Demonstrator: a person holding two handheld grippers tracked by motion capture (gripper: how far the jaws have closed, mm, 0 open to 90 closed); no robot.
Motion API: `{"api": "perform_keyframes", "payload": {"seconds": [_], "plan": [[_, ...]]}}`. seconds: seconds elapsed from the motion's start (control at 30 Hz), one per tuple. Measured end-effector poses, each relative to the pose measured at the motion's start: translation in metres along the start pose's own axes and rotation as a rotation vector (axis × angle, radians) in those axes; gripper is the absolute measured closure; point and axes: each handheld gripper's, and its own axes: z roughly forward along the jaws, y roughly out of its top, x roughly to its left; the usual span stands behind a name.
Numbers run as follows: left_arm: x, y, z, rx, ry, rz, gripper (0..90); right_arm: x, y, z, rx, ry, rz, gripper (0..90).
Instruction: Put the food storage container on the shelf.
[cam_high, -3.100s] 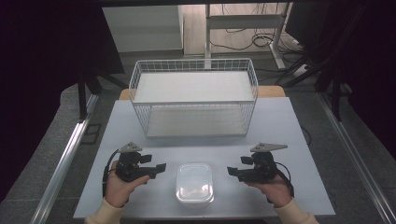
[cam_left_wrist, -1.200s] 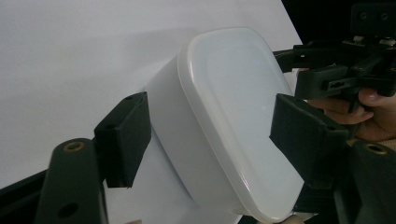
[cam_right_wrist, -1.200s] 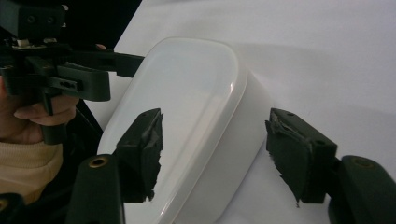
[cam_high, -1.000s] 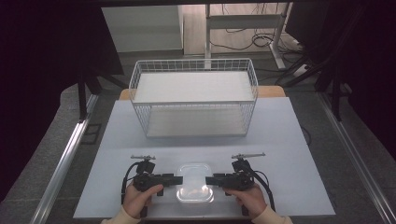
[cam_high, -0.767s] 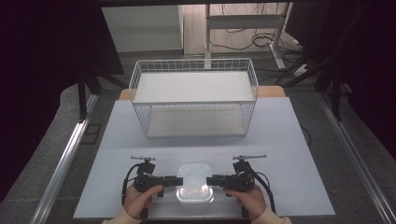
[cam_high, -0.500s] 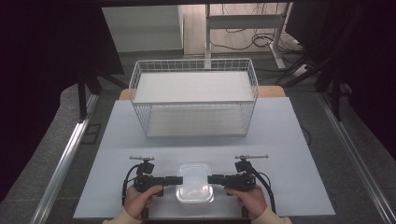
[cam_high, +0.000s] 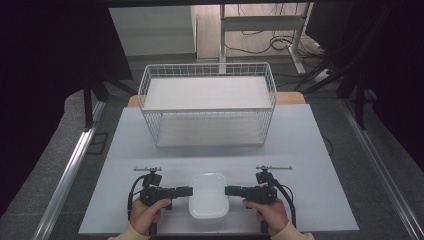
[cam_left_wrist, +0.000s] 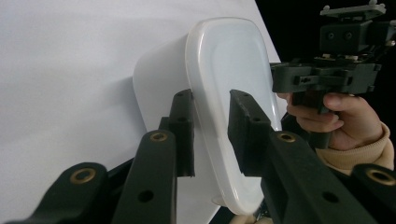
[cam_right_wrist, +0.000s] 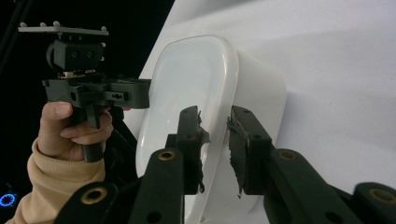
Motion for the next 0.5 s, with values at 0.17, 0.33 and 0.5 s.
{"api": "perform_keyframes", "payload": {"seconds": [0.17, 0.33, 0.5], "plan": [[-0.0029, 0.0006, -0.0024, -0.005, 0.002, 0.019, 74.0, 0.0009, 0.0007, -0.0027, -0.015, 0.011, 0.000, 77.3], [-0.0045, 0.0008, -0.0045, -0.011, -0.001, 0.031, 75.6, 0.0021, 0.0010, -0.0040, -0.023, 0.010, -0.010, 78.4], [-0.0071, 0.0012, -0.0067, -0.021, -0.005, 0.043, 78.0, 0.0042, 0.0017, -0.0055, -0.029, 0.007, -0.032, 79.5]]}}
